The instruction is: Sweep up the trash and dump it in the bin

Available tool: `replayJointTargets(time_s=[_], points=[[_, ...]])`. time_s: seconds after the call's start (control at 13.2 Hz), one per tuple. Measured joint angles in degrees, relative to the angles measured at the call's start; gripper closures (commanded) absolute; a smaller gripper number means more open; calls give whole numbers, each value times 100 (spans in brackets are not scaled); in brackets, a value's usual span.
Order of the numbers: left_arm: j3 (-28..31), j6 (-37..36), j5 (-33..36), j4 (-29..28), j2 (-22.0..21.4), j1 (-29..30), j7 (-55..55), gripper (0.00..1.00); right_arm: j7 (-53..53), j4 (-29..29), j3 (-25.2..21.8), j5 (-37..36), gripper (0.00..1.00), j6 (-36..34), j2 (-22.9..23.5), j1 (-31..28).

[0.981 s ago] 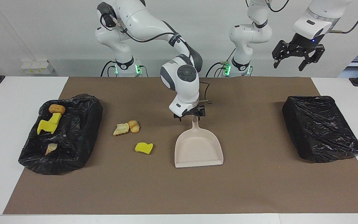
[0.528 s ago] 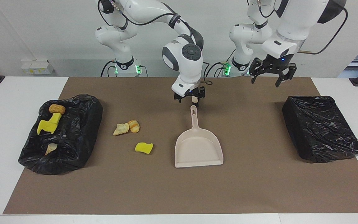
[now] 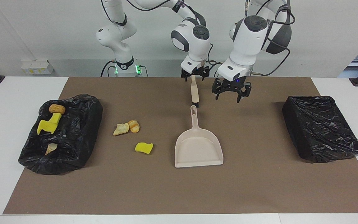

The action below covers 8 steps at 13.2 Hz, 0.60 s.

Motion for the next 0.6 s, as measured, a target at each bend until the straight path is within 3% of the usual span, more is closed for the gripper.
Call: replayJointTargets(time_s=[0.23, 0.45, 0.6], points=[[7, 433, 7, -163, 429, -469, -651, 0, 200, -572, -1, 110, 1, 422, -98, 372], [7, 1112, 11, -272, 976, -828, -1213, 0, 372, -928, -1, 156, 21, 778, -96, 607], [8, 1330, 11, -286, 1187, -856, -1424, 0, 448, -1005, -1, 214, 41, 907, -96, 642]])
